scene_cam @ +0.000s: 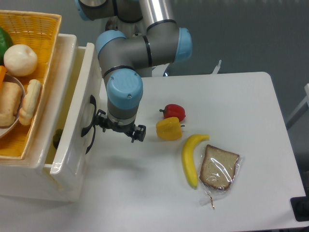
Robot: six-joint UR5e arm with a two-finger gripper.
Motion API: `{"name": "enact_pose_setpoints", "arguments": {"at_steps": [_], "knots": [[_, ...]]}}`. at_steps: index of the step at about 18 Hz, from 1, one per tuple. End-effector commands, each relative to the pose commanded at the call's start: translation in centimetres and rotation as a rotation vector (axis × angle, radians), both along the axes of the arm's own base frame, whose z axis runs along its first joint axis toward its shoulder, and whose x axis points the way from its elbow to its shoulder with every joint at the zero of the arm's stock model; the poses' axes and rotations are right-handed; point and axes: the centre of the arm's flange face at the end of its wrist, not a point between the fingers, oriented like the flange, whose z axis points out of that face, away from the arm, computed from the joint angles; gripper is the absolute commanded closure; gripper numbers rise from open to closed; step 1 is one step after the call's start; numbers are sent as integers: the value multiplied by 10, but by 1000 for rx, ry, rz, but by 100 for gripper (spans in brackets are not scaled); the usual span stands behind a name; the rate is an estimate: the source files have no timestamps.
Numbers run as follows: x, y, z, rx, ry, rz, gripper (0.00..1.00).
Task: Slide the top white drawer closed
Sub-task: 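Push the drawer front inward with the gripper until it shuts, then pull the gripper back away from the closed drawer front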
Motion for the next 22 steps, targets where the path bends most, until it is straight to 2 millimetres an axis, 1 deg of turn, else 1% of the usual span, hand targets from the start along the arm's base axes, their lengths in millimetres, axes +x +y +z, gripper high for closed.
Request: {"name": "enact_pose_setpoints", "arguments": {"at_steps": [3,13,15,18,20,22], "knots": [[4,2,0,0,0,-8,0],[4,2,-3,-5,-2,-19,0],[-8,-1,0,2,5,-3,0],[-41,-16,6,12,22,19,0],[-69,-28,14,22,47,8,0],[-93,-42,18,23,72,-41,0]]}}
